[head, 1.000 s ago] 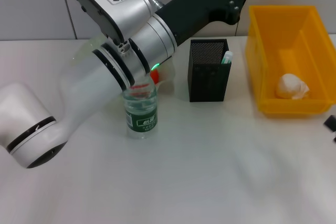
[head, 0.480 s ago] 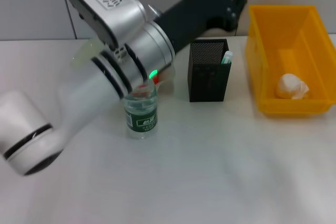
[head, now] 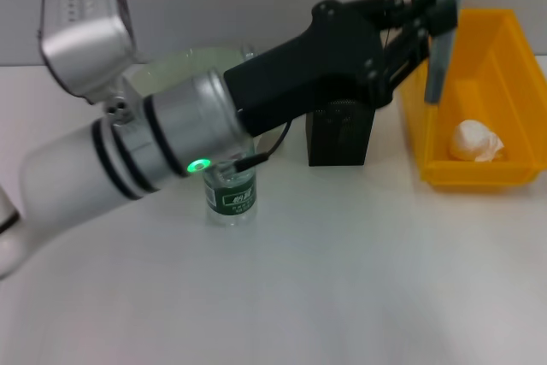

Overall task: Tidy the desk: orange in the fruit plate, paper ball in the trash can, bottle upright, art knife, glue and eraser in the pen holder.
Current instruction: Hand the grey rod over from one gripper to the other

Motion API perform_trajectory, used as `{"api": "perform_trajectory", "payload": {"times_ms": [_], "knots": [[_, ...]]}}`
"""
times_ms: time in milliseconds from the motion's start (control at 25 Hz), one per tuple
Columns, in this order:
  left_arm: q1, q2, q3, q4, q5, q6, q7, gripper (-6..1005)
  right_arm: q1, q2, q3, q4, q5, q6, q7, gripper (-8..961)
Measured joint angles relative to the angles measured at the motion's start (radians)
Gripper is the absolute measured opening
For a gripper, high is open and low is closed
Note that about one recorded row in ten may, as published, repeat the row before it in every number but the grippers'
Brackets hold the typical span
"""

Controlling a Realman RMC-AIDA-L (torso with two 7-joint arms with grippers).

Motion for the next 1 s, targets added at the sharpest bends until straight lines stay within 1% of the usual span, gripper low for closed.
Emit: {"api": "perform_trajectory", "payload": {"times_ms": [40,120,200,360,440,680,840,920,1000], "knots": [[-0.004,-0.002,-0.067,-0.008,0.123,0.077,-0.091,136,0.011,-0.009,-0.002,0.018,-0.027,-0.024,0.009,585],[-0.006,-0.006,-0.11,-0.01,0.214,0.134,-0.148,136,0.032,-0.022,-0.006,0.062,-0.078,-0.078,0.033,585],[-0.004,-0.008,-0.139,-0.004,0.284,0.18,-0.187,136,0.045,-0.028,-0.02,0.103,-0.095,-0.094,0.06,585],[0.004,-0.008,-0.145,0.007,0.351,0.224,-0.203,137,0.062,-0.031,-0.05,0.131,-0.093,-0.098,0.082,585],[0.01,-0.009,-0.145,0.007,0.373,0.245,-0.195,137,0.069,-0.022,-0.055,0.128,-0.093,-0.097,0.069,585],[0.014,-0.011,-0.145,0.004,0.423,0.25,-0.177,138,0.093,0.017,-0.065,0.113,-0.103,-0.095,0.011,585],[0.014,-0.012,-0.142,-0.002,0.43,0.246,-0.165,139,0.112,0.044,-0.068,0.11,-0.117,-0.091,0.001,585],[0.013,-0.012,-0.142,-0.006,0.43,0.246,-0.165,139,0.12,0.053,-0.069,0.111,-0.123,-0.081,0.0,585],[0.008,-0.012,-0.146,-0.022,0.43,0.248,-0.164,139,0.127,0.057,-0.07,0.112,-0.128,-0.071,0.0,585]]}}
